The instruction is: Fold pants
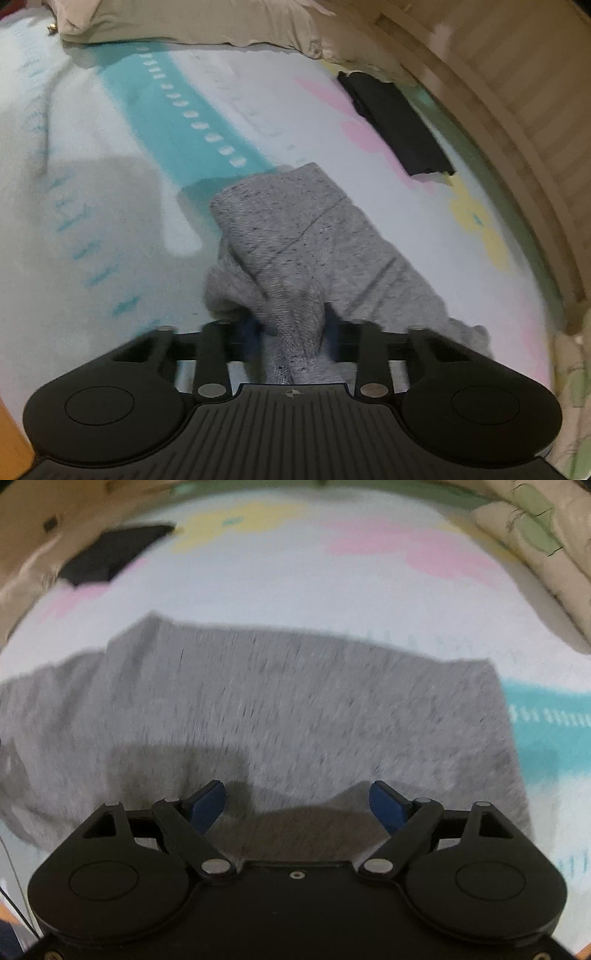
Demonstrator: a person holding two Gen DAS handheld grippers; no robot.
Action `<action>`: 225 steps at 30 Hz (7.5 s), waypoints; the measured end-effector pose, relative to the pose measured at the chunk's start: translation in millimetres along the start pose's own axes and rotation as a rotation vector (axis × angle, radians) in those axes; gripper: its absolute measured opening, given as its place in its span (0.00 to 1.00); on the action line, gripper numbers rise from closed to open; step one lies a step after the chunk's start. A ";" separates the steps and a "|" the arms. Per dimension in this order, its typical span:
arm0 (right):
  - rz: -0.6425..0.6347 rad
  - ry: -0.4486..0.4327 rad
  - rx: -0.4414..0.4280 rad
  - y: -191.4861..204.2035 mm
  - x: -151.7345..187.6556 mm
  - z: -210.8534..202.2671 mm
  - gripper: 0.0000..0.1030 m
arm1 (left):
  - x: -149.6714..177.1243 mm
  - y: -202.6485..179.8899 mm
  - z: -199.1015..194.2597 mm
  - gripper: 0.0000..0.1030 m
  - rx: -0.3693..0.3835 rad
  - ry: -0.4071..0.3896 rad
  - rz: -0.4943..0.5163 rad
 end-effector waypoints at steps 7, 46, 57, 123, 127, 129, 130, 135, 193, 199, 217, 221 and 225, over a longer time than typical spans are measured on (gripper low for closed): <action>-0.028 -0.024 0.007 6.7 3.5 -1.0 0.86 | -4.8 -51.8 -46.3 0.21 0.056 -0.138 0.197; 0.333 -0.212 0.097 -159.8 -31.9 -78.1 0.86 | 210.7 -277.2 -76.8 0.61 0.429 0.017 1.082; 0.310 -0.056 0.012 -127.7 -10.7 -31.1 0.87 | 239.8 -253.8 10.0 0.60 0.263 0.187 1.140; 0.407 -0.190 -0.411 -77.3 -49.8 -64.6 0.26 | 139.1 -221.4 2.6 0.66 0.225 0.174 0.696; 0.426 -0.229 -0.406 -91.5 -51.7 -91.1 0.26 | 155.6 -244.5 -11.8 0.66 0.273 0.137 0.818; 0.427 -0.213 -0.331 -104.7 -45.8 -84.5 0.26 | 169.8 -249.9 -7.9 0.66 0.273 0.170 0.847; 0.436 -0.187 -0.285 -113.3 -41.3 -74.0 0.26 | 177.2 -250.4 -4.9 0.66 0.272 0.192 0.858; 0.494 -0.023 -0.176 -134.1 -12.6 -13.6 0.29 | 212.2 -238.5 18.9 0.67 0.209 0.322 0.986; 0.182 -0.033 -0.173 -111.7 9.0 -15.8 1.00 | 166.2 -209.4 6.1 0.97 0.193 0.191 0.793; 0.148 -0.020 -0.199 -111.1 6.7 -12.9 1.00 | 175.3 -211.3 28.5 0.97 0.199 0.250 0.809; 0.550 -0.118 -0.676 -156.8 -4.8 -1.6 1.00 | 193.9 -234.6 54.7 0.99 0.244 0.290 0.868; 0.497 -0.125 -0.613 -151.9 -12.9 -7.1 1.00 | 194.4 -234.6 53.6 0.99 0.247 0.292 0.861; 0.508 -0.169 -0.485 -174.2 -18.3 -22.2 1.00 | 193.1 -234.4 54.6 0.99 0.244 0.297 0.854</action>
Point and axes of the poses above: each gripper's, at about its wrist camera, not at the fingertips, and z roughly the way its jaws point, y to its left, x to its underside, the point moved 9 cm from there along z, roughly the way its jaws point, and after that the axes turned 1 degree about -x, right-handed, at the moved point
